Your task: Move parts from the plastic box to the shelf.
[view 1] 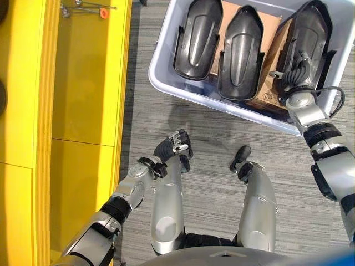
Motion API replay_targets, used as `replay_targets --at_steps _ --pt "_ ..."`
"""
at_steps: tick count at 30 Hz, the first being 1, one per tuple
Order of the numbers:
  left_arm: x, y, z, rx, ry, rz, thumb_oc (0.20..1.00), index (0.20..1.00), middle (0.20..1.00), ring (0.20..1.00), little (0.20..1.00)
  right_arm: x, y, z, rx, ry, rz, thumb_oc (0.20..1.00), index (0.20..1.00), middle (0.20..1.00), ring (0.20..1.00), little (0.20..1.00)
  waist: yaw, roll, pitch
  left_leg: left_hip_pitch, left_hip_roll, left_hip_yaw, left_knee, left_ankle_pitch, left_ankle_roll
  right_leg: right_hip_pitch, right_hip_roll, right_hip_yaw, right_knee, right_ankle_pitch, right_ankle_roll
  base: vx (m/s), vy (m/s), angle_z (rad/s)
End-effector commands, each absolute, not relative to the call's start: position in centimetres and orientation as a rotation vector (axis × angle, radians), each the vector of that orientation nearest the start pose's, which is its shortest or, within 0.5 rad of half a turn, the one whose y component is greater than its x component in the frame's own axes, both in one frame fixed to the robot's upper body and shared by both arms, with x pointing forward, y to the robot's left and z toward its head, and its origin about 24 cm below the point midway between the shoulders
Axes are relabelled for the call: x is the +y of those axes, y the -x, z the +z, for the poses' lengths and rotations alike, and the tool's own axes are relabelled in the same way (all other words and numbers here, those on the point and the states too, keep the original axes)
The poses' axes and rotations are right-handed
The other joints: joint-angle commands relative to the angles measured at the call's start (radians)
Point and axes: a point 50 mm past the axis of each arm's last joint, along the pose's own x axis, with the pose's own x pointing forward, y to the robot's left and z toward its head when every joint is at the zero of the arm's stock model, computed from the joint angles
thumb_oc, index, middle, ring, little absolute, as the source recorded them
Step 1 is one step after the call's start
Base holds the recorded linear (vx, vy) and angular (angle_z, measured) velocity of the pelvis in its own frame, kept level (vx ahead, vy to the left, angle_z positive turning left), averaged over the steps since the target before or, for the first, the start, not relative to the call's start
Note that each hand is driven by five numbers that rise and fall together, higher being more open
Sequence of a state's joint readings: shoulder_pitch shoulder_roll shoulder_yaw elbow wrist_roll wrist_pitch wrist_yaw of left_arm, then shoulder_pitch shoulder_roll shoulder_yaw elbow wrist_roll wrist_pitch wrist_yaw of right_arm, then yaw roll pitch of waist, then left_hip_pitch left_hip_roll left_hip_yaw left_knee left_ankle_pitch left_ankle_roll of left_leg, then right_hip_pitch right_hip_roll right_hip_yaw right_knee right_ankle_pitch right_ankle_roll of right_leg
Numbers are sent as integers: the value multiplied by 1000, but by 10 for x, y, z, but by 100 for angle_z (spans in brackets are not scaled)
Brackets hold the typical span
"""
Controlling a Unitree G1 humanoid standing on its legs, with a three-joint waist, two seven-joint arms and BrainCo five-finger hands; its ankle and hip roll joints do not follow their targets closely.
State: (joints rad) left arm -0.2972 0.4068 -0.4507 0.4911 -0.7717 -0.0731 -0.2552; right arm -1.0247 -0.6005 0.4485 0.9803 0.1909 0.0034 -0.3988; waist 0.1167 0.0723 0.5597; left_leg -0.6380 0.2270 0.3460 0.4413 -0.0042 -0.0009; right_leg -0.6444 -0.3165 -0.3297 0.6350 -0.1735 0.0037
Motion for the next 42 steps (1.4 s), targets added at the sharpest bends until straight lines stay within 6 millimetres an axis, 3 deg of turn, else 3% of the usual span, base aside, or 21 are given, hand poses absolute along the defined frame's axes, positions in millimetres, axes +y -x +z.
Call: replay_targets --at_steps 1,7,16,17,22,28,35,39,42 --pt "136 -280 6 248 246 -524 1000 1000 1000 1000 1000 -218 -405 159 -38 700 -142 1000 1000 1000 1000 1000 42 39 -40 23 68 -66 -29 -13 -97 -49 -46 17 6 55 91 2 -23 3" --pt "140 -276 1 249 245 -501 1000 1000 1000 1000 1000 -212 -406 166 -61 725 -191 1000 1000 1000 1000 1000 49 36 -40 40 69 -62 -36 -10 -94 -37 -46 8 9 52 89 -2 -14 5" --pt "141 -270 -7 251 260 -511 1000 1000 1000 1000 1000 -243 -401 164 -2 862 -513 1000 1000 1000 1000 1000 56 33 -40 56 77 -58 -35 -12 -93 -16 -50 -3 11 51 94 2 -11 2" --pt "140 -270 -6 229 251 -505 1000 1000 1000 1000 1000 -250 -398 170 -36 901 -626 1000 1000 1000 1000 1000 54 33 -40 55 80 -56 -36 -10 -94 -15 -48 -3 6 53 95 0 0 0" --pt "134 -277 5 175 301 -491 1000 1000 1000 1000 1000 -258 -392 188 -167 991 -844 1000 1000 1000 1000 1000 46 36 -40 51 79 -57 -40 -10 -93 -12 -43 6 -2 55 104 0 0 0" --pt "131 -279 10 147 291 -482 1000 1000 1000 1000 1000 -250 -386 210 -419 1022 -949 1000 1000 1000 1000 1000 40 39 -40 58 77 -54 -44 -12 -91 -4 -39 10 -14 58 110 0 0 0" --pt "131 -279 12 141 302 -459 1000 1000 1000 1000 1000 -221 -377 244 -764 932 -845 1000 1000 1000 1000 1000 22 30 -40 71 70 -54 -55 -13 -95 9 -28 22 -41 63 117 0 0 0" --pt "133 -278 11 144 310 -448 1000 1000 1000 1000 1000 -213 -377 243 -730 904 -737 1000 1000 1000 1000 1000 14 24 -40 84 70 -47 -60 -14 -96 18 -25 26 -52 65 118 -1 4 -1" --pt "134 -277 10 143 311 -452 1000 1000 1000 1000 1000 -212 -382 230 -610 860 -659 1000 1000 1000 1000 1000 12 22 -40 88 72 -44 -59 -16 -95 20 -24 29 -55 64 116 0 7 -1"
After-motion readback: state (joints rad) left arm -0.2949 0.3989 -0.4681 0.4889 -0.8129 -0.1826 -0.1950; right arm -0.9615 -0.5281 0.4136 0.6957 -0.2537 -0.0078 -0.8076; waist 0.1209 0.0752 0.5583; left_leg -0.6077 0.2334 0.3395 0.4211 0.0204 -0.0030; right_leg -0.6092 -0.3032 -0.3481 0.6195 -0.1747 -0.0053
